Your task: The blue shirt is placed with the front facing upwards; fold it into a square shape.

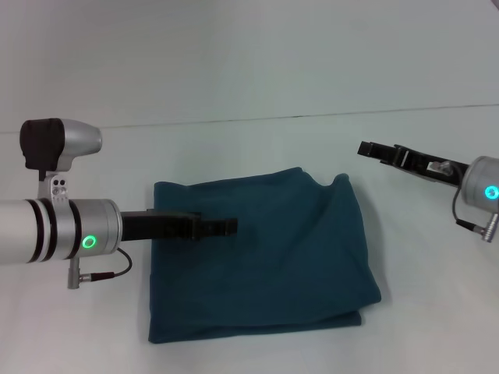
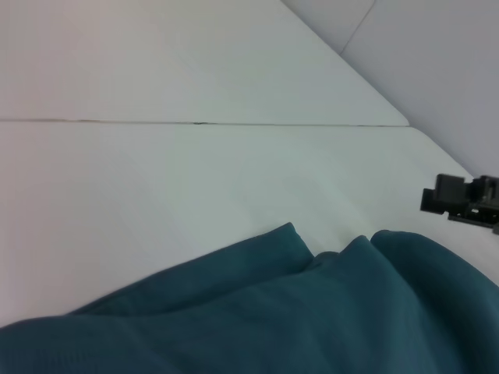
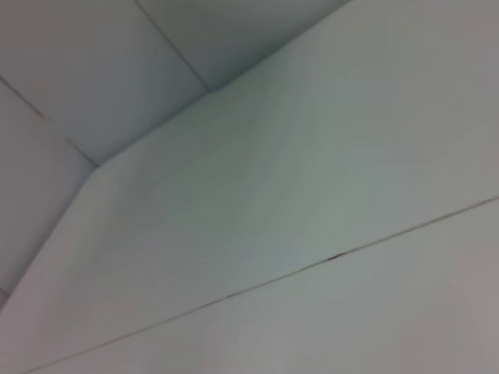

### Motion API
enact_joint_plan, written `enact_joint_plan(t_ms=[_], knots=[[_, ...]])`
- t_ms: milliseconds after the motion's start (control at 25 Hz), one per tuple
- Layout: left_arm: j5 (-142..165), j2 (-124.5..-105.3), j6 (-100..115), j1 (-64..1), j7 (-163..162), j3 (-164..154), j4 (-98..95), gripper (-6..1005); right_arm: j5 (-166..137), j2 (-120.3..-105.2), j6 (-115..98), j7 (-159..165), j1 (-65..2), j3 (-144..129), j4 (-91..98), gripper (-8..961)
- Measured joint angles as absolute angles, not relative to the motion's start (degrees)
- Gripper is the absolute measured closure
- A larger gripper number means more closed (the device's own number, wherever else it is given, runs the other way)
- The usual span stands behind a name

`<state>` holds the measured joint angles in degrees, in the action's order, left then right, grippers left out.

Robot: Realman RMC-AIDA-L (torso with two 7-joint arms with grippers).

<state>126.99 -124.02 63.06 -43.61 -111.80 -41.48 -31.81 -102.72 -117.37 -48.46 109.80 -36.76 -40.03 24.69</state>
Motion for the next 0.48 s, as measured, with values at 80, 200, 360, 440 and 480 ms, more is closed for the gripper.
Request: enact_joint_plan(t_ms=[80, 200, 360, 440, 480], knots=[[126.99, -124.02, 63.28, -43.47, -111.88, -41.48, -31.89, 126, -102.72, -116.78, -50.96, 109.83, -36.26, -39.99, 25.23, 356], [126.99, -124.02, 63.63, -43.32, -112.05, -41.48, -32.04, 127, -102.72, -116.05, -55.07, 109.83, -35.71, -39.94, 26.1, 275], [126.99, -124.02, 64.14, -43.19, -112.04, -41.48, -32.08, 127, -103.04, -115.21, -60.68, 109.61, -35.48, -40.14, 26.47, 272], [126.99, -124.0, 64.67, -43.14, -111.95, -41.49, -32.08, 127, -103.14, -114.76, -63.67, 109.22, -35.46, -40.36, 26.48, 270], [126.99, -123.98, 64.96, -43.14, -111.91, -41.48, -32.12, 127, -103.17, -114.58, -64.81, 109.12, -35.44, -40.43, 26.48, 269]])
